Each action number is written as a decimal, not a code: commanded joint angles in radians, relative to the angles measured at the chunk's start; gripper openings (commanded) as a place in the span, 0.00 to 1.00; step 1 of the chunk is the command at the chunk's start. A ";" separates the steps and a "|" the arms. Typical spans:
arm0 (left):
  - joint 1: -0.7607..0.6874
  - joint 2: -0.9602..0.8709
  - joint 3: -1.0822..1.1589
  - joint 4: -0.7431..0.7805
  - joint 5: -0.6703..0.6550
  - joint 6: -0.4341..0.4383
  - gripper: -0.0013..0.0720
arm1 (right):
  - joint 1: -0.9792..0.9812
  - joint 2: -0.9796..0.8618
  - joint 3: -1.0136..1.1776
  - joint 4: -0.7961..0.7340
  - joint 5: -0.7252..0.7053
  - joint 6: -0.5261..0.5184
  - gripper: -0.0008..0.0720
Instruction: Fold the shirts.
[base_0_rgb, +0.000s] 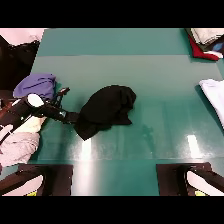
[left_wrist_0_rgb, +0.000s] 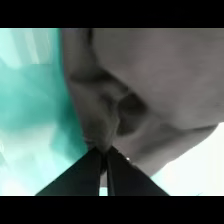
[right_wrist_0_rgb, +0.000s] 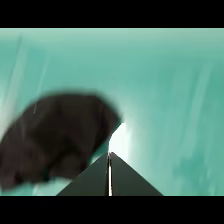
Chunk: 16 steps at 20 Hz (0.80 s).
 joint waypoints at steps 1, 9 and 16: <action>0.001 0.039 0.100 0.091 -0.068 0.001 0.05 | 0.128 0.049 -0.288 -0.007 -0.047 0.001 0.04; 0.001 0.085 0.204 0.134 -0.147 -0.023 0.06 | 0.435 -0.014 -0.923 0.163 -0.552 -0.032 0.80; 0.001 0.085 0.204 0.134 -0.188 -0.025 0.06 | 0.617 -0.258 -0.842 0.183 -0.698 -0.043 0.80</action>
